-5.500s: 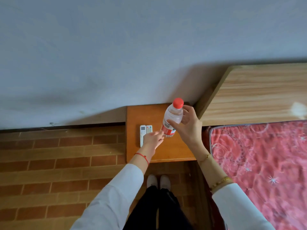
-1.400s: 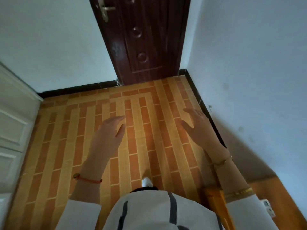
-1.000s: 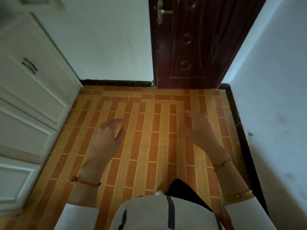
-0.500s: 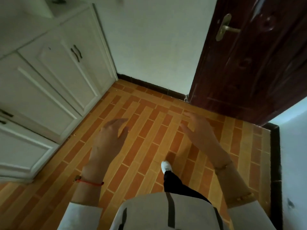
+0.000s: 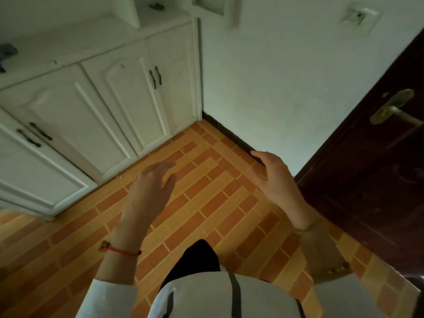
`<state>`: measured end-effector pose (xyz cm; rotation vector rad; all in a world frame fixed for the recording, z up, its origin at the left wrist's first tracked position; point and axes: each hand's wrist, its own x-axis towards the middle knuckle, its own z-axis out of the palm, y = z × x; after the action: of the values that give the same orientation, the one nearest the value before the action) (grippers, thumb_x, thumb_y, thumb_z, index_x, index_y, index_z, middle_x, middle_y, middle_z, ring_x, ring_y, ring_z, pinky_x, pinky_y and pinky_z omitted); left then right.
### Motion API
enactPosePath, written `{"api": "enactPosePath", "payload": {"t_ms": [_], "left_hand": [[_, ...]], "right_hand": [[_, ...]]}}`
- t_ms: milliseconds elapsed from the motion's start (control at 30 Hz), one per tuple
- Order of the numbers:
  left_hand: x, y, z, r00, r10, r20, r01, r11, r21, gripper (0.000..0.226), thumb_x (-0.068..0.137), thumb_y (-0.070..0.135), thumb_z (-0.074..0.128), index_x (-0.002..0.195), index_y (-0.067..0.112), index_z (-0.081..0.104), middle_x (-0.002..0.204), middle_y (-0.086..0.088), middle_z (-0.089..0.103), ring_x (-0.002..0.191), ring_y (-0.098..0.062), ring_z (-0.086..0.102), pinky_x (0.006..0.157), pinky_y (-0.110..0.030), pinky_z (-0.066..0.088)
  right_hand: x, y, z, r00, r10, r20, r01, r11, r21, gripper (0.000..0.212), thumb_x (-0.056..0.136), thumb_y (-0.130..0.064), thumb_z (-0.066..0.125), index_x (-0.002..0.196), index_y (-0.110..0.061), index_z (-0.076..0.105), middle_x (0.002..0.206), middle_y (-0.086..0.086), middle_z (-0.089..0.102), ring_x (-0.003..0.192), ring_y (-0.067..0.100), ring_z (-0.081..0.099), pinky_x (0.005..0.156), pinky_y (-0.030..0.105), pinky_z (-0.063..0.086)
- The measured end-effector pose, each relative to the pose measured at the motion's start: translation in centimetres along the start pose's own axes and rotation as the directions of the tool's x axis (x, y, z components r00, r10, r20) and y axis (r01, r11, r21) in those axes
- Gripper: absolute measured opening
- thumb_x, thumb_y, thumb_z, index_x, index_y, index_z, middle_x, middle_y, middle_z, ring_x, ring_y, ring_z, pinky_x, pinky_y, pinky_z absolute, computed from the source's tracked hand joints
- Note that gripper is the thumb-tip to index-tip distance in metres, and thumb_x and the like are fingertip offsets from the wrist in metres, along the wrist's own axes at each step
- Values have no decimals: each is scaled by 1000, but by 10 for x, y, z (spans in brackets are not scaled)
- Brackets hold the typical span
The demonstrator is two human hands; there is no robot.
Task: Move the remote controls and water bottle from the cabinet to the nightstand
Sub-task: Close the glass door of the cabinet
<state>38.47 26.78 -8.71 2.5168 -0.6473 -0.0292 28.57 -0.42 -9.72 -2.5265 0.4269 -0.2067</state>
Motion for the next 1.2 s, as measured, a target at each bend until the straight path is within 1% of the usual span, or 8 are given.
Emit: {"api": "enactPosePath", "payload": {"t_ms": [233,400,533,700,833,933,1067,1200], "left_hand": [[74,-13,16,996,-80,-40,81,997,10,33,95,25,56,128,20,61,127,0,65,117,-20,61,95,-33,48],[148,-25,24,992,-107,-66,109,994,21,32,95,26,55,127,22,62,126,0,66,114,-21,63,93,-36,50],[219,-27,23,986,-139,-90,141,990,17,34,96,28,55,129,23,60,127,0,65,115,-21,62,94,-36,49],[311,-35,14,986,-115,-118,119,993,27,34,96,23,57,129,17,61,125,-2,66,114,-22,63,96,-34,47],[374,-40,11,987,-122,-109,125,992,27,36,95,24,56,130,17,60,129,-3,64,117,-22,62,98,-36,47],[407,-43,11,988,-125,-91,128,991,28,36,95,24,56,131,17,59,130,-3,64,119,-22,60,101,-37,47],[445,-47,12,988,-127,-91,129,991,26,36,96,24,55,130,16,59,130,-3,64,119,-21,61,101,-40,48],[484,-51,16,986,-138,-94,144,988,59,37,97,26,54,132,17,58,132,-2,63,119,-20,61,103,-38,47]], "right_hand": [[101,19,19,995,-53,82,51,998,28,55,93,-46,49,142,-22,41,144,3,46,135,19,42,106,41,44],[185,26,28,992,-78,96,72,995,63,51,94,-41,52,140,-24,42,144,3,47,136,20,40,107,39,42],[263,23,25,992,-80,95,79,997,18,47,96,-37,51,139,-19,45,139,4,50,131,19,43,99,23,32],[358,11,19,994,-101,46,97,993,68,49,95,-42,48,138,-20,46,139,1,51,129,15,44,99,19,27],[419,5,18,995,-59,75,51,993,106,63,87,-58,38,140,-24,44,145,-1,46,134,16,41,107,28,30],[452,14,21,996,-47,80,38,993,108,59,89,-53,44,142,-25,42,148,1,43,137,18,38,111,34,29],[493,20,22,995,-42,95,33,994,103,74,78,-65,36,141,-26,42,149,1,42,139,19,37,114,42,31],[539,29,29,993,-64,98,54,993,103,70,81,-62,39,141,-25,44,148,2,44,138,20,38,114,42,32]]}}
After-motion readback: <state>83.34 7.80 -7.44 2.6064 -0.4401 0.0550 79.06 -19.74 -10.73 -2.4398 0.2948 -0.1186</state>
